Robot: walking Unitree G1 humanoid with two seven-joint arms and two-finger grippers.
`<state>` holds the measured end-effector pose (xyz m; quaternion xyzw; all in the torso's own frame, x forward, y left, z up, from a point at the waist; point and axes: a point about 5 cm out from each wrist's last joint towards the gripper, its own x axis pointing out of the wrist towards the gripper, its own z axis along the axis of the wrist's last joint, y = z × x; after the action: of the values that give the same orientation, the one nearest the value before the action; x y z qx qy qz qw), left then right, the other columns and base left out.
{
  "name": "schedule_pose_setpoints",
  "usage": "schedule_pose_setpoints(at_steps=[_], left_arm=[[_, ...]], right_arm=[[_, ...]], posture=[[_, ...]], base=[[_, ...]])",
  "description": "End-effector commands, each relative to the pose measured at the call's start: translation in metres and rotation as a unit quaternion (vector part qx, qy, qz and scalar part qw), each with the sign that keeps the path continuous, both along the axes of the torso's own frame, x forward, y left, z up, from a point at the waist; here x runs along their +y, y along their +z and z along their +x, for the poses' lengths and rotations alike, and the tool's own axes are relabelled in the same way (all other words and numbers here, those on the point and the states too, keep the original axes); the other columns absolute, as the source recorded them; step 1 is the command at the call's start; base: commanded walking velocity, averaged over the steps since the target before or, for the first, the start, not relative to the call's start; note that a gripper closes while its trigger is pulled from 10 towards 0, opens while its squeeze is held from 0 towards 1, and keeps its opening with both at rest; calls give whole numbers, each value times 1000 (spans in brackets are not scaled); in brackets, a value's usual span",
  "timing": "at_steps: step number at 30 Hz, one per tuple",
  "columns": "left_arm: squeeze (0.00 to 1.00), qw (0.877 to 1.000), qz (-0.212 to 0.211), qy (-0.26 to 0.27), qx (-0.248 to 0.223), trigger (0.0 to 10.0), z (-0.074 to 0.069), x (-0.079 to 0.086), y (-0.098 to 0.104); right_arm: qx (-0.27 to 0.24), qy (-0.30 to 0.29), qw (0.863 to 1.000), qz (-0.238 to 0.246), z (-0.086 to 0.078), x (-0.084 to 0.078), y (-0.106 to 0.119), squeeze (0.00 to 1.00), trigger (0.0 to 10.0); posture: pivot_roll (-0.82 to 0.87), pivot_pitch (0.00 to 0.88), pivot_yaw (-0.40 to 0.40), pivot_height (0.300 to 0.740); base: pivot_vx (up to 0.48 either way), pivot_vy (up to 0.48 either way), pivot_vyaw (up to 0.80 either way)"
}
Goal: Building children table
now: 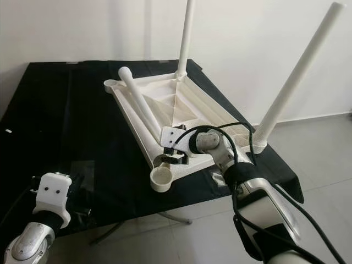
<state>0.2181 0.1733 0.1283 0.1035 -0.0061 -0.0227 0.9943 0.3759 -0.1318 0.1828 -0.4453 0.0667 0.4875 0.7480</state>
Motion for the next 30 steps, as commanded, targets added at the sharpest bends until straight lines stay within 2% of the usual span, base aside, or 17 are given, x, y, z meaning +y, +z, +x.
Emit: schedule_pose_setpoints(at_steps=[1,6,8,11,13,17,23,26,27,30], left_arm=[[0,1000,-11,-6,1,10000,-2,-2,2],[0,1000,-12,-5,1,10000,-3,-2,2],[0,1000,-14,-5,2,10000,-5,-3,3],[0,1000,-15,-5,2,10000,-5,-3,3],[0,1000,-16,-5,3,10000,-6,-4,4],[0,1000,-17,-5,4,10000,-8,-4,4],[0,1000,-19,-4,6,10000,-9,-4,5],[0,1000,-20,-3,7,10000,-10,-4,5],[0,1000,-21,-2,8,10000,-9,-3,5],[0,1000,-21,-2,8,10000,-9,-3,5]], right_arm=[[9,26,999,17,-3,8,2,0,10000],[7,31,999,22,-2,10,5,0,10000],[-8,14,1000,19,4,14,11,0,10000],[-10,10,1000,18,6,14,12,0,10000],[-12,12,1000,-25,5,12,5,0,10000],[-17,1,999,-42,7,12,2,0,10000],[-48,-26,998,-11,14,15,19,0,10000],[-53,-28,998,17,16,17,30,0,10000],[-52,-23,997,46,17,20,40,0,10000],[-53,-22,997,61,17,21,45,0,10000]], posture=[[-185,104,-87,740],[-184,106,-88,740],[-181,119,-90,740],[-181,119,-90,740],[-179,131,-90,740],[-176,136,-92,740],[-175,144,-93,740],[-177,145,-91,740],[-176,145,-91,740],[-178,144,-88,740]], base=[[0,0,0],[0,0,0],[0,0,0],[0,0,0],[0,0,0],[0,0,0],[0,0,0],[0,0,0],[0,0,0],[0,0,0]])
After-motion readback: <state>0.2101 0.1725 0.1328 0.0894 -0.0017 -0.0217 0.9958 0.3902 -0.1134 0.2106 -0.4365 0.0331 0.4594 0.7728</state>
